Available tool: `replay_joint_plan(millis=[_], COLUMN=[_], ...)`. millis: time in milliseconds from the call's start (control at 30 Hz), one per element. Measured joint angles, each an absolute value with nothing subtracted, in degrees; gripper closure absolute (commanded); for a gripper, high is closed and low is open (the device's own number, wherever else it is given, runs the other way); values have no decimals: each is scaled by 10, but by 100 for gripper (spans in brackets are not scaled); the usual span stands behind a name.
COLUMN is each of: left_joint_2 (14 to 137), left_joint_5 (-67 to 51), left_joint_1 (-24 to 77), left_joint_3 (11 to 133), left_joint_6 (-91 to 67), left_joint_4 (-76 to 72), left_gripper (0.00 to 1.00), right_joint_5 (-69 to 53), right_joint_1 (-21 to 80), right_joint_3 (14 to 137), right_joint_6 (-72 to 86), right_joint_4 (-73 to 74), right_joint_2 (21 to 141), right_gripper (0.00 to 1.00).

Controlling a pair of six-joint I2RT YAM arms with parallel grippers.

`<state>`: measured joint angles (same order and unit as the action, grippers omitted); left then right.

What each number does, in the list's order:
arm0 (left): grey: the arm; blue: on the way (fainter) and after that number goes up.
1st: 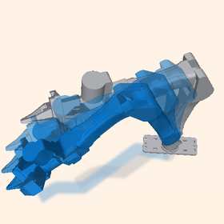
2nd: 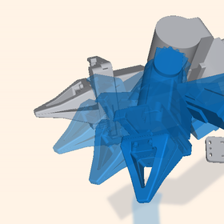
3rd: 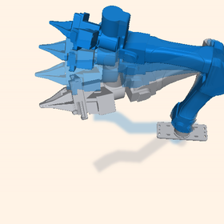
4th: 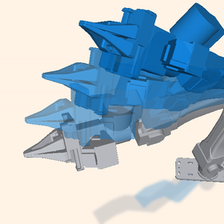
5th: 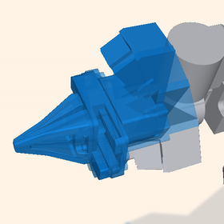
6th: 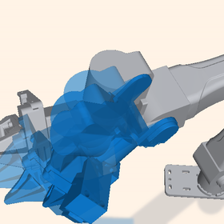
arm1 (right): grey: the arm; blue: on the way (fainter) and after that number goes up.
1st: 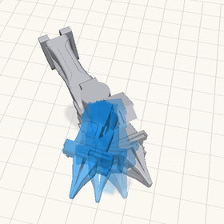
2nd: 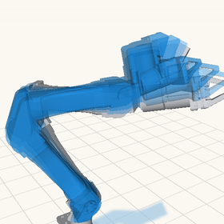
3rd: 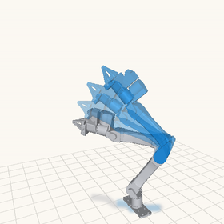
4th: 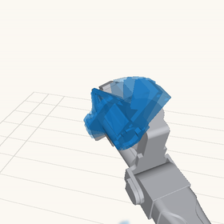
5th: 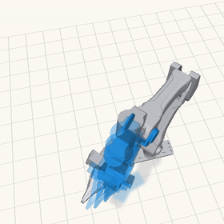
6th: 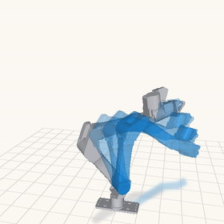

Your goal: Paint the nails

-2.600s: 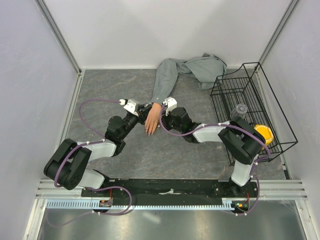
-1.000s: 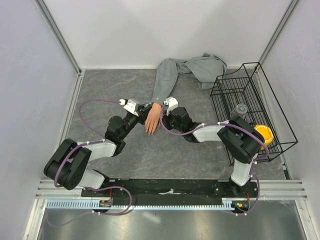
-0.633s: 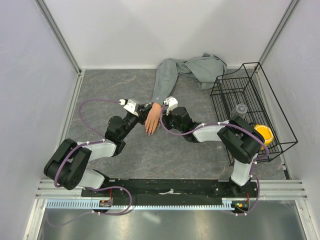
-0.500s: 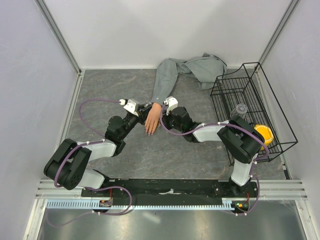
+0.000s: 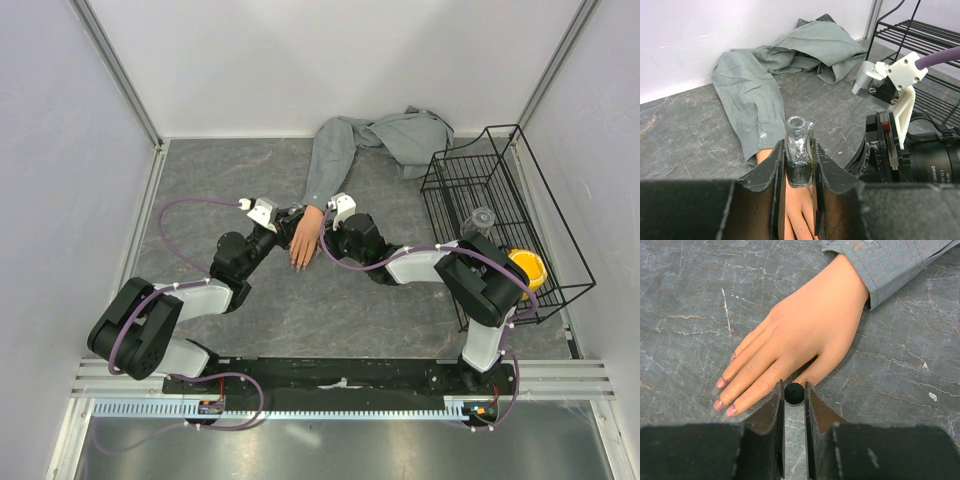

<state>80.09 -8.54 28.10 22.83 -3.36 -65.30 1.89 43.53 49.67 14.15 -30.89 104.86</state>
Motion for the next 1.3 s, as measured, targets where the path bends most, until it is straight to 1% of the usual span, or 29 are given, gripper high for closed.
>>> replay_joint_plan(millis=[1300], left_joint_2=[802], left_joint_5=[-86], left_joint_1=[281], left_joint_3=[228], left_joint_6=[-34], left_joint_4=[-653], left_gripper=[98], right_joint_5=[20], right_joint_1=[435], right_joint_3=[497], right_joint_6=[141], right_joint_4=[-308], right_joint_2=[1035], right_gripper=[100])
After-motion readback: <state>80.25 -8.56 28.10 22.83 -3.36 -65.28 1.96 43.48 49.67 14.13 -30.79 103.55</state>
